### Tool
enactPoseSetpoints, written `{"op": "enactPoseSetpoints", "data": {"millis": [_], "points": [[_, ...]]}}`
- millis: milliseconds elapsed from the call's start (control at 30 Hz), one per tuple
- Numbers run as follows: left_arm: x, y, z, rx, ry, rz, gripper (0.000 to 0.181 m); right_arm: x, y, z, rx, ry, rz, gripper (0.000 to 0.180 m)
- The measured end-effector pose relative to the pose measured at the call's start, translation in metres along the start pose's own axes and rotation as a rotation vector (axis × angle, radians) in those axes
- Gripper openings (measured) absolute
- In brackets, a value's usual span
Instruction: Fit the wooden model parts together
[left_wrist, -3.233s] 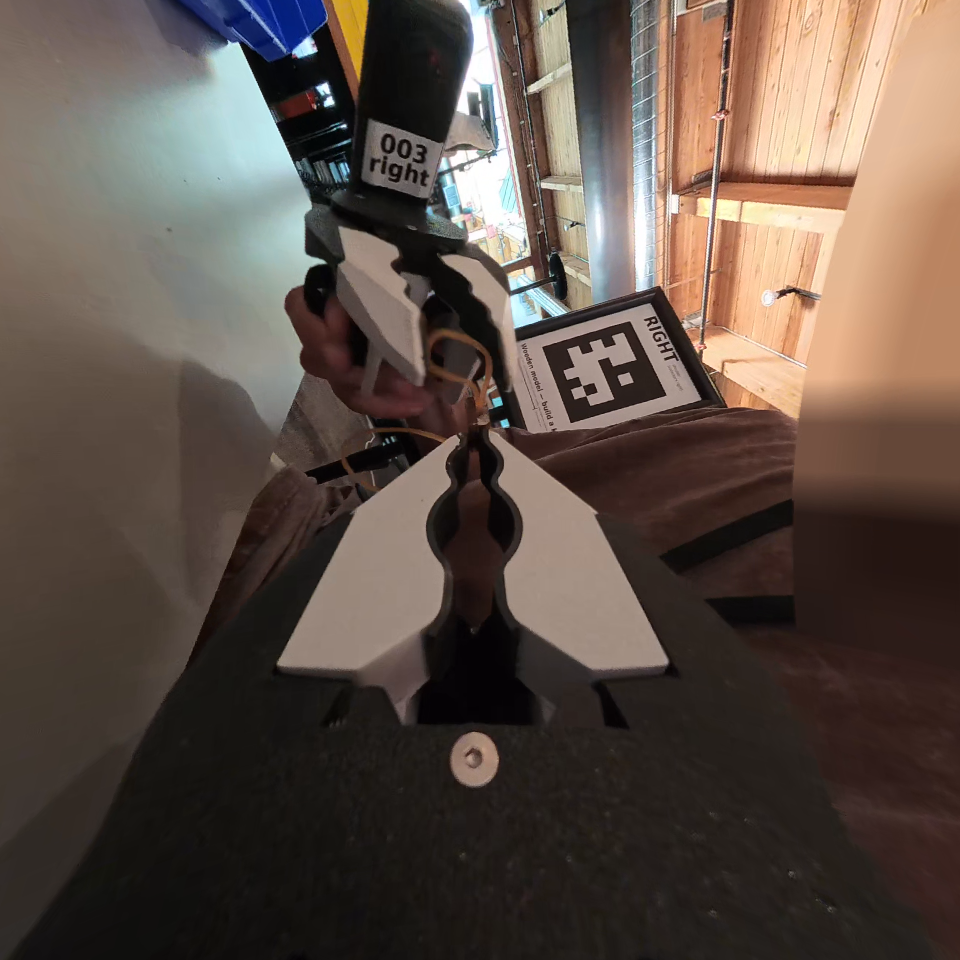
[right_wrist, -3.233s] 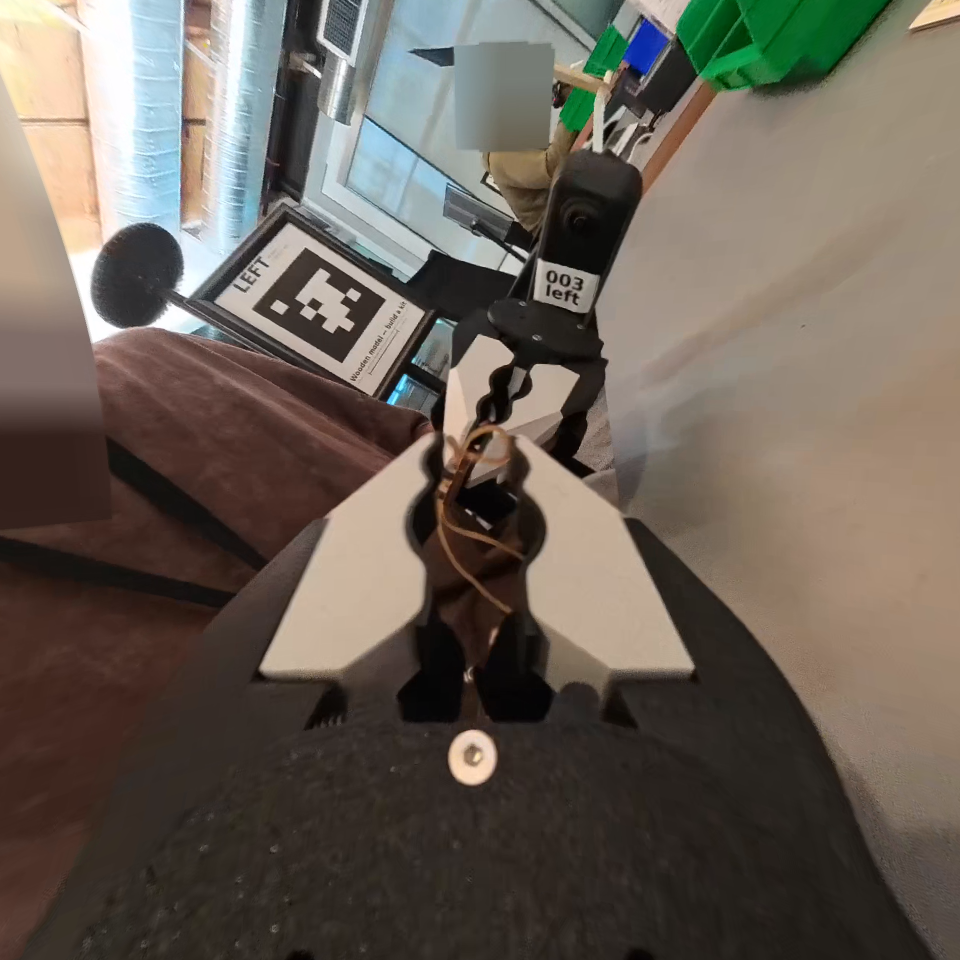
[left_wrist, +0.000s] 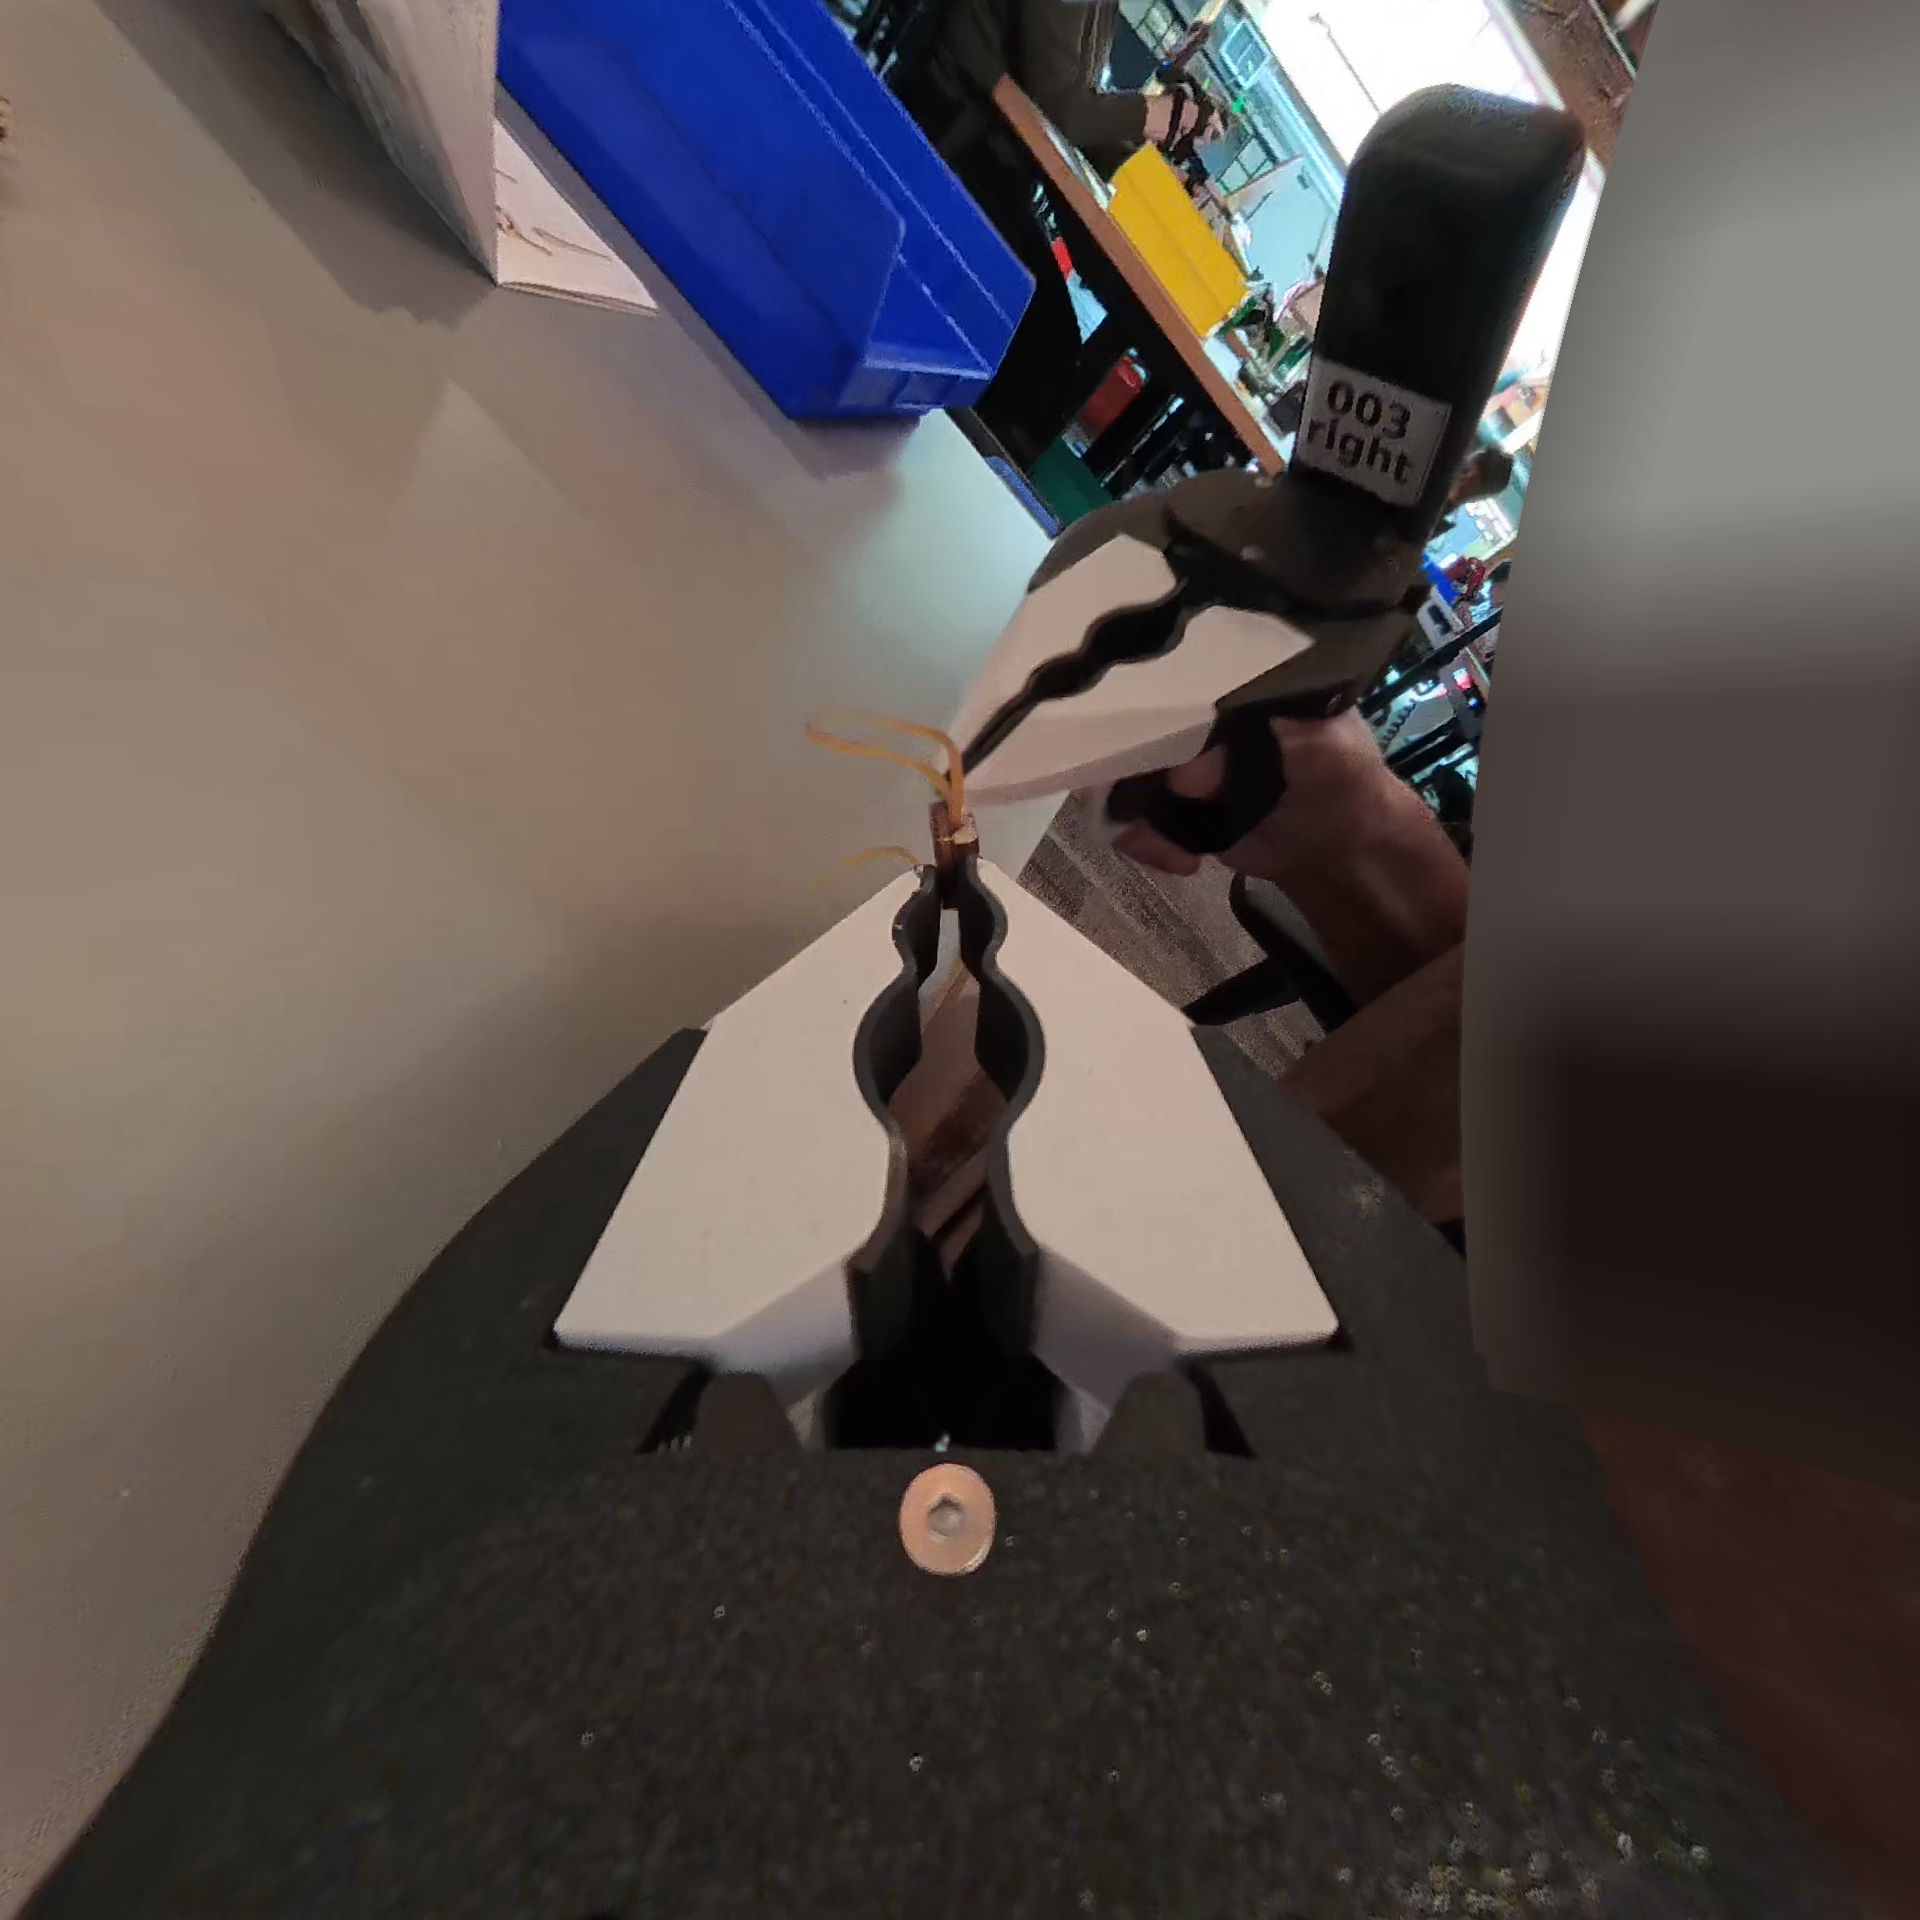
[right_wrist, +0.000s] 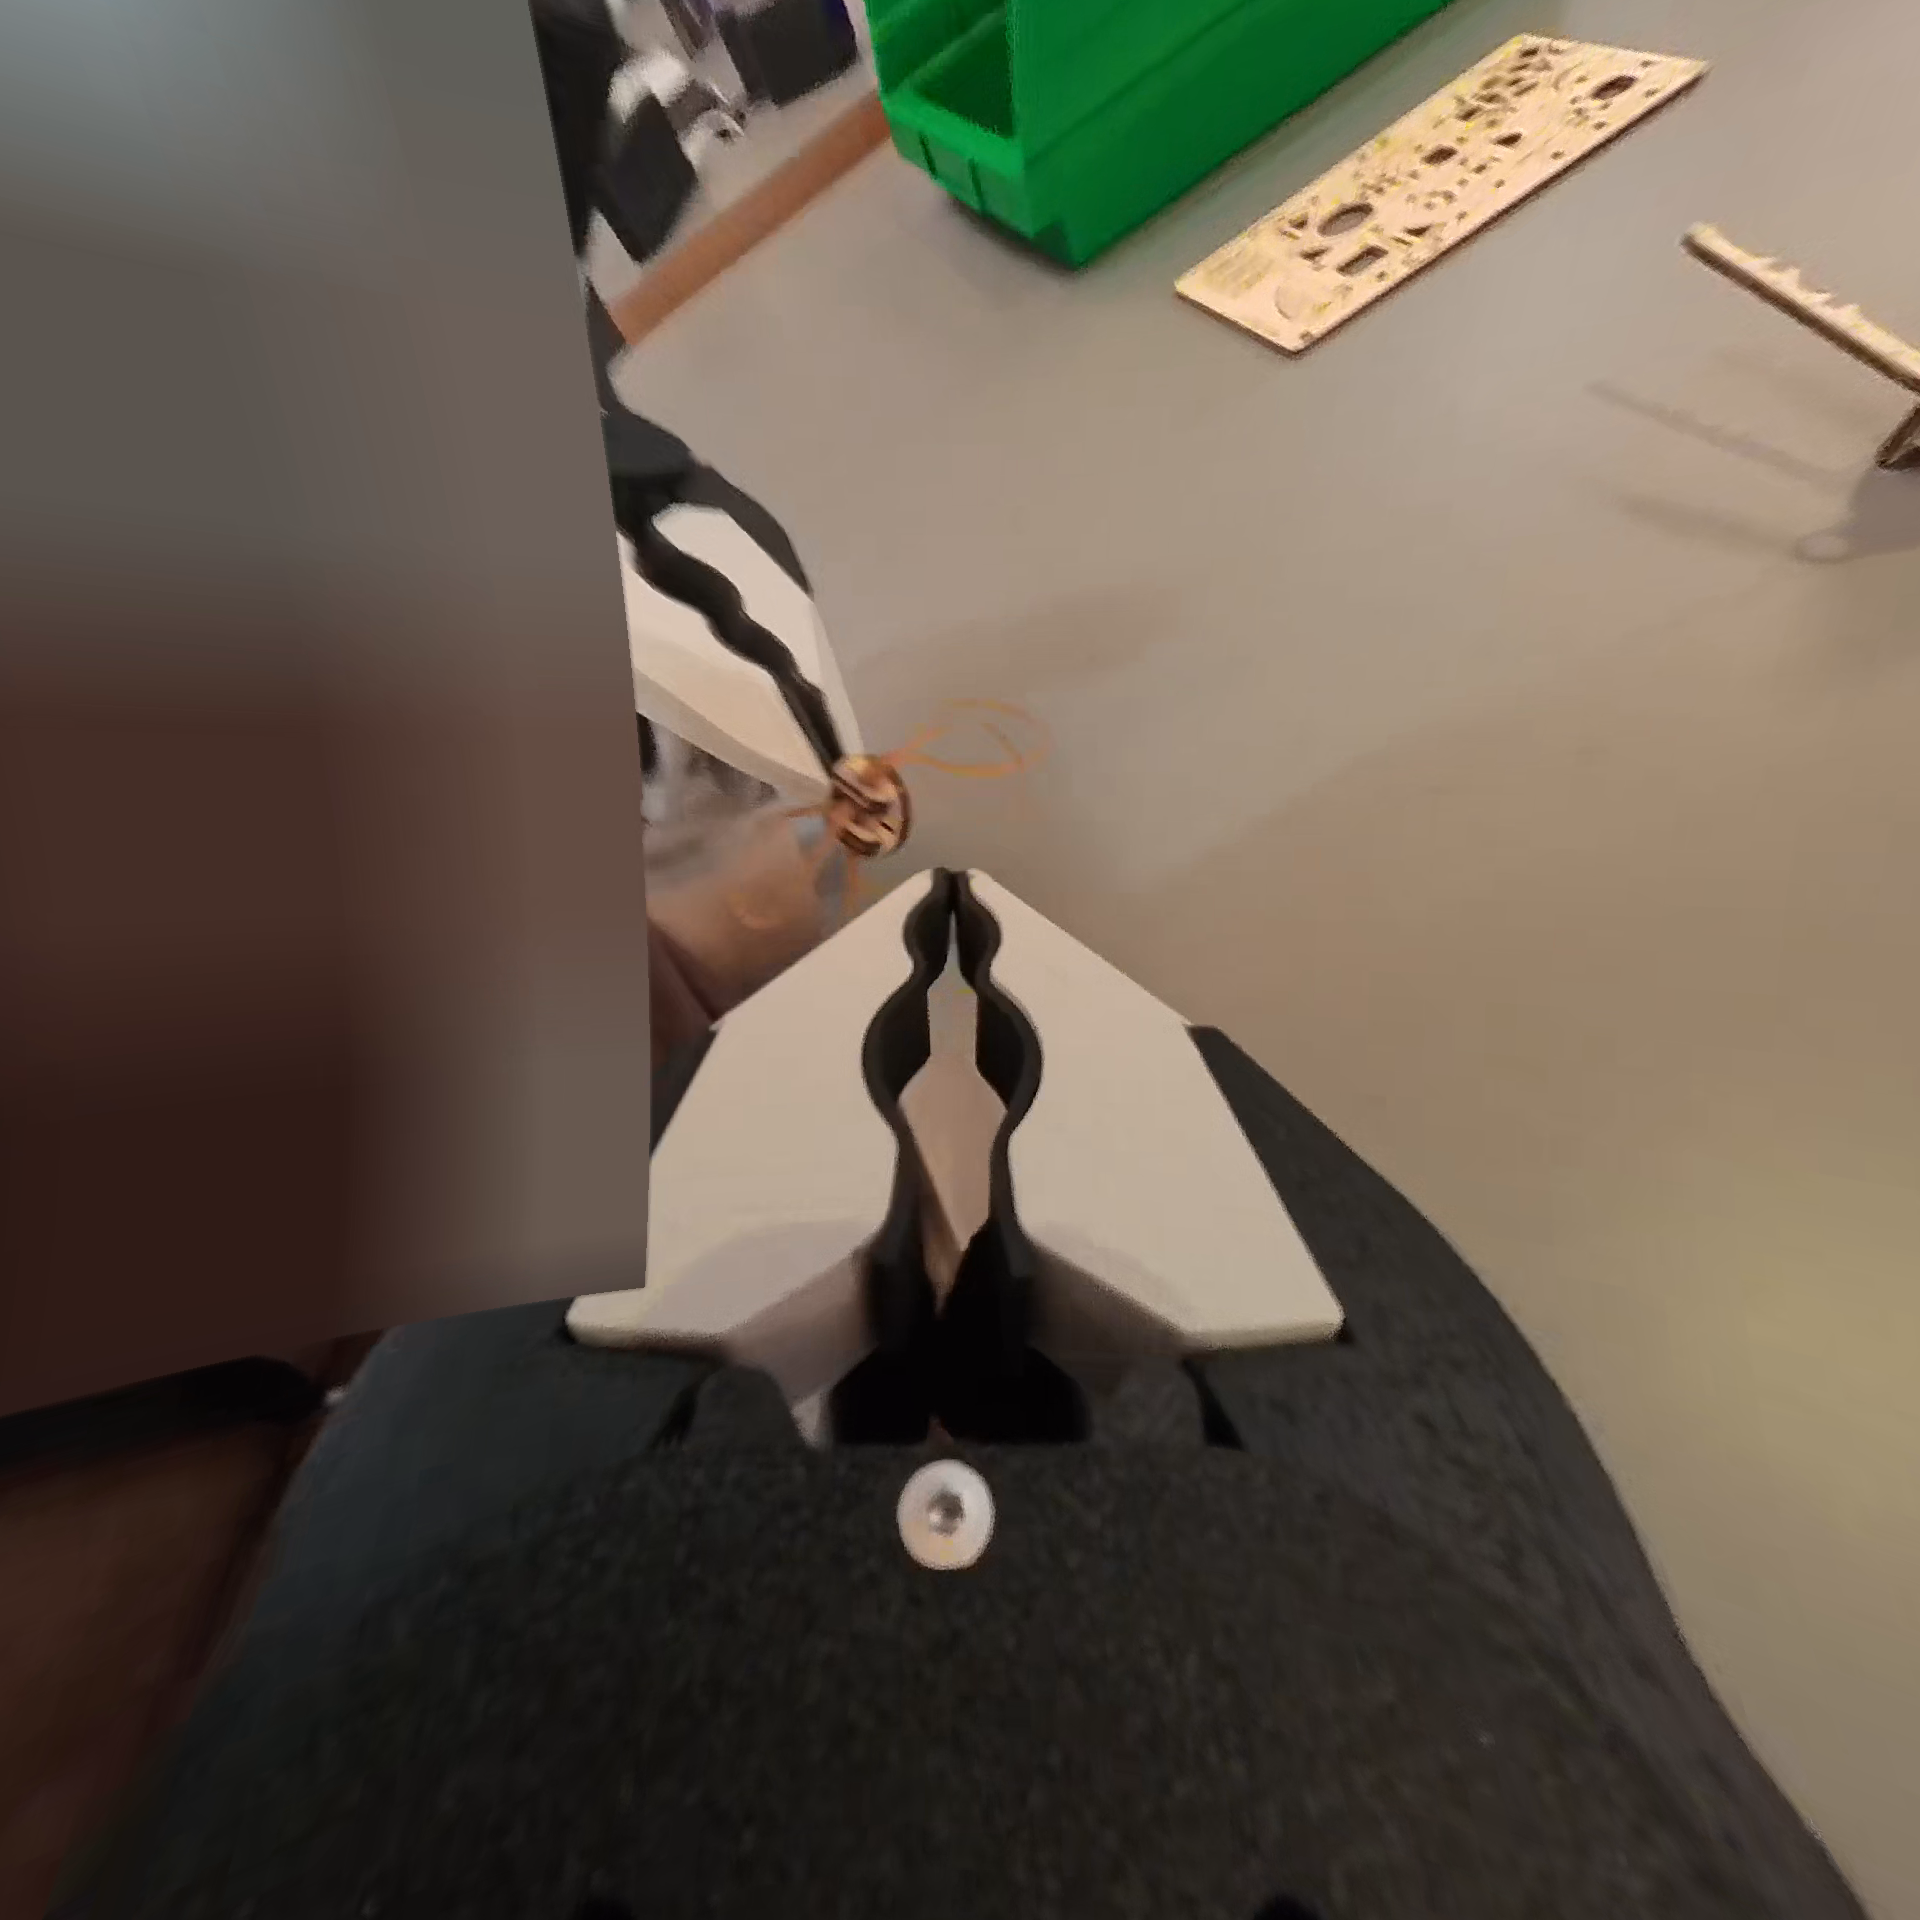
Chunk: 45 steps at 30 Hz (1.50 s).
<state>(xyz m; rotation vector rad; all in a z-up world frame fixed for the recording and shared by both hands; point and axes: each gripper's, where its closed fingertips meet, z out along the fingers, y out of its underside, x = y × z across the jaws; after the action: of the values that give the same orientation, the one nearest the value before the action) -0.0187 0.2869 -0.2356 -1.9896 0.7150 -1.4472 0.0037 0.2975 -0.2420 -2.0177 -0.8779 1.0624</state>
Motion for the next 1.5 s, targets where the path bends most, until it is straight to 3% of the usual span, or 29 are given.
{"op": "enactPoseSetpoints", "data": {"millis": [33, 100, 233, 533, 1033, 1500], "points": [[-0.001, 0.002, 0.0, -0.007, -0.005, -0.003, 0.001, -0.005, -0.003, -0.001, 0.02, -0.047, 0.023, 0.001], [-0.001, 0.001, 0.0, 0.002, -0.004, -0.004, 0.001, -0.009, 0.0, 0.001, 0.009, -0.077, 0.034, 0.011], [0.007, 0.003, 0.003, -0.019, 0.028, 0.027, 0.001, -0.015, 0.007, 0.008, -0.038, -0.068, -0.041, 0.01], [0.016, 0.003, 0.001, -0.032, 0.113, 0.02, 0.002, -0.027, -0.001, 0.001, 0.04, -0.284, 0.175, 0.006], [0.015, 0.007, 0.005, -0.068, 0.097, 0.058, 0.002, -0.024, 0.003, 0.006, 0.029, -0.28, 0.217, 0.015], [0.026, 0.003, 0.003, -0.028, 0.227, -0.056, 0.001, -0.034, -0.005, -0.007, 0.079, -0.452, 0.371, 0.003]]}}
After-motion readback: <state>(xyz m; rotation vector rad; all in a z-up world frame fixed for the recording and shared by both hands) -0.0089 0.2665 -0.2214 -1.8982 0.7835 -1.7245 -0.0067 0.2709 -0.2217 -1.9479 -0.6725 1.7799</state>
